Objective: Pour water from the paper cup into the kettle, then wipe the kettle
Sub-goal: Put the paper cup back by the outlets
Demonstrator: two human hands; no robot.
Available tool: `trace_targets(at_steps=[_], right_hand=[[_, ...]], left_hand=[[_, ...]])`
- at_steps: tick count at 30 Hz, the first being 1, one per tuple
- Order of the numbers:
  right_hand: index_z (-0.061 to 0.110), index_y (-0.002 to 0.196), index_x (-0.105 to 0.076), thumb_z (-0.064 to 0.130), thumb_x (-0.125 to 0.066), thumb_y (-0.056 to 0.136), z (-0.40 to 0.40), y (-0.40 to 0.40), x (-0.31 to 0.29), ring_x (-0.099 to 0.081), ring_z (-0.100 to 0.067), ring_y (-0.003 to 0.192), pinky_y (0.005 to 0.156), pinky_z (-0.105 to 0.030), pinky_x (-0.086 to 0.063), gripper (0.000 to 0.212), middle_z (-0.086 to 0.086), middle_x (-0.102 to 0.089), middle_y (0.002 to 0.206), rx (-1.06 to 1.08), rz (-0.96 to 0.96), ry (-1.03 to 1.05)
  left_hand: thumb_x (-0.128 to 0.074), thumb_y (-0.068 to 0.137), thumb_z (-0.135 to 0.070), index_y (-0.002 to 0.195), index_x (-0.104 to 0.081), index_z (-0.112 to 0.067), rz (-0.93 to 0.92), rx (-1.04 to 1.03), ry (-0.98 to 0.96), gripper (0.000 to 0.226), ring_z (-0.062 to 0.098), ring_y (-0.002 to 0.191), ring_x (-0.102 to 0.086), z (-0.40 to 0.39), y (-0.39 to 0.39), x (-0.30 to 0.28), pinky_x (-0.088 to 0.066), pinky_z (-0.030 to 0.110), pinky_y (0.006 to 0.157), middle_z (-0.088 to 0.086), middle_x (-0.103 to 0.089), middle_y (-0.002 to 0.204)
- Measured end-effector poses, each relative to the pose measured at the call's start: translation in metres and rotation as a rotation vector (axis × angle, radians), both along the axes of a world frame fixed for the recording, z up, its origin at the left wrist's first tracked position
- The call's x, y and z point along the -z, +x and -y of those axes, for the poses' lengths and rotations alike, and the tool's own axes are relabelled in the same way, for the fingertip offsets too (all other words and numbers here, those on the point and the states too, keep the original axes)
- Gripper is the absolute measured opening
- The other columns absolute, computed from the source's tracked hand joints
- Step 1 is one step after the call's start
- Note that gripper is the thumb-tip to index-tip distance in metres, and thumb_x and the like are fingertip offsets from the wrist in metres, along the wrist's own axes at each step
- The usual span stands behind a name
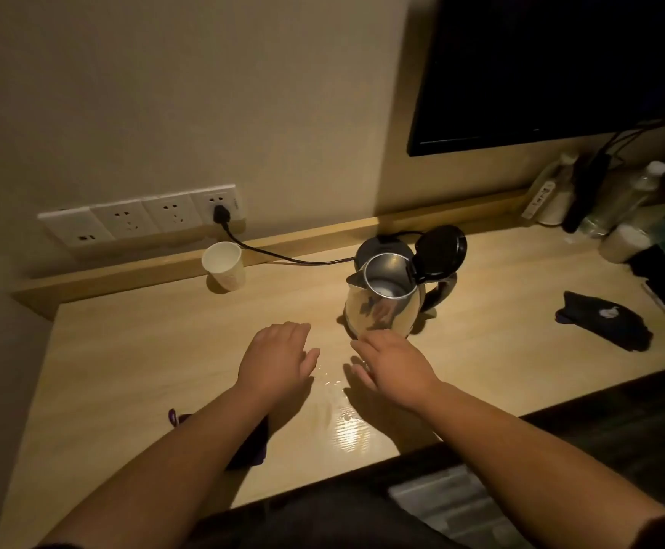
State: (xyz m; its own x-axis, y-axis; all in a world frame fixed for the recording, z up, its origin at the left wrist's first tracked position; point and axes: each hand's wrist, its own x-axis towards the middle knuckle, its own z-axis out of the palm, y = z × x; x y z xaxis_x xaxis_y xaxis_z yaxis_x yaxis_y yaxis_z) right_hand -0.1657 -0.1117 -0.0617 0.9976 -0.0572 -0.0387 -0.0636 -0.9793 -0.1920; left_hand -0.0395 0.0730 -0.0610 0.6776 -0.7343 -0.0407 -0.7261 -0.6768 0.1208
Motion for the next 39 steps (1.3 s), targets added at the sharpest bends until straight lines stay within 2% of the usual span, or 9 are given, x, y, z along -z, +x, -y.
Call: trace_targets(at_steps=[6,12,16,20,23,27,29,32,39], right_hand=[[0.019,0.128,-0.063,0.037,-0.049,0.097,0.045,-0.035,-0.005,-0.054,-0.017,0.117,0.099,-0.03,-0.042,0.037,0.0,-0.064,0.128,0.121,0.074,0.096],[0.016,0.122,-0.065,0.031,-0.048,0.1,0.098,-0.05,-0.03,-0.056,-0.012,0.107,0.085,-0.025,-0.041,0.032,-0.002,-0.065,0.12,0.519,0.259,0.378],[0.018,0.137,-0.054,0.038,-0.043,0.103,0.116,-0.036,-0.048,-0.05,-0.008,0.114,0.091,-0.027,-0.04,0.041,-0.002,-0.059,0.134,0.683,0.373,0.612],[0.021,0.15,-0.038,0.041,-0.034,0.105,0.118,-0.016,-0.055,-0.038,-0.014,0.137,0.103,-0.026,-0.03,0.049,-0.001,-0.044,0.152,0.735,0.384,0.823],[0.025,0.148,-0.041,0.038,-0.033,0.106,0.116,-0.004,-0.056,-0.042,-0.014,0.135,0.108,-0.03,-0.035,0.045,0.0,-0.049,0.147,0.658,0.378,0.889],[0.024,0.135,-0.053,0.033,-0.037,0.105,0.107,0.012,-0.057,-0.052,-0.018,0.122,0.099,-0.041,-0.046,0.035,-0.001,-0.06,0.128,0.565,0.377,0.805],[0.022,0.14,-0.051,0.035,-0.04,0.104,0.1,0.02,-0.058,-0.046,-0.021,0.131,0.108,-0.046,-0.041,0.04,-0.003,-0.055,0.14,0.513,0.357,0.66],[0.02,0.147,-0.044,0.037,-0.047,0.102,0.086,0.03,-0.058,-0.03,-0.024,0.143,0.114,-0.042,-0.03,0.048,-0.005,-0.038,0.156,0.423,0.309,0.405],[0.017,0.135,-0.06,0.039,-0.055,0.098,0.074,0.04,-0.049,-0.04,-0.035,0.139,0.117,-0.053,-0.017,0.043,-0.016,-0.046,0.149,0.192,0.237,-0.023]], left_hand=[[-0.039,0.097,-0.047,0.136,-0.049,-0.022,-0.011,0.01,-0.046,0.047,0.018,0.117,-0.05,0.046,-0.02,-0.013,-0.037,0.034,0.099,-0.001,-0.056,0.132],[-0.047,0.096,-0.037,0.136,-0.047,-0.02,0.011,-0.005,-0.134,0.044,0.019,0.121,-0.046,0.081,-0.012,-0.03,-0.039,0.034,0.098,0.002,-0.05,0.136],[-0.048,0.095,-0.032,0.144,-0.037,-0.018,0.015,-0.013,-0.138,0.052,0.021,0.133,-0.035,0.1,-0.002,-0.031,-0.034,0.037,0.106,0.004,-0.038,0.149],[-0.047,0.095,-0.033,0.148,-0.03,-0.018,-0.013,0.015,-0.11,0.058,0.02,0.138,-0.031,0.107,0.001,-0.021,-0.032,0.036,0.108,0.003,-0.03,0.154],[-0.049,0.094,-0.035,0.149,-0.027,-0.02,-0.016,0.012,-0.113,0.061,0.02,0.138,-0.032,0.106,0.003,-0.015,-0.033,0.036,0.107,0.002,-0.027,0.156],[-0.05,0.094,-0.035,0.15,-0.023,-0.022,-0.018,0.021,-0.106,0.063,0.02,0.139,-0.03,0.102,0.006,-0.011,-0.033,0.036,0.107,0.0,-0.022,0.158],[-0.05,0.094,-0.034,0.15,-0.023,-0.023,-0.017,0.026,-0.118,0.064,0.019,0.14,-0.029,0.101,0.006,-0.01,-0.031,0.035,0.108,-0.001,-0.022,0.158],[-0.051,0.094,-0.032,0.15,-0.022,-0.023,-0.023,0.017,-0.146,0.064,0.018,0.14,-0.028,0.101,0.005,-0.009,-0.029,0.035,0.11,-0.001,-0.021,0.158],[-0.052,0.093,-0.031,0.151,-0.018,-0.022,-0.023,0.024,-0.165,0.067,0.018,0.14,-0.028,0.1,0.003,-0.006,-0.03,0.035,0.109,0.0,-0.016,0.159]])
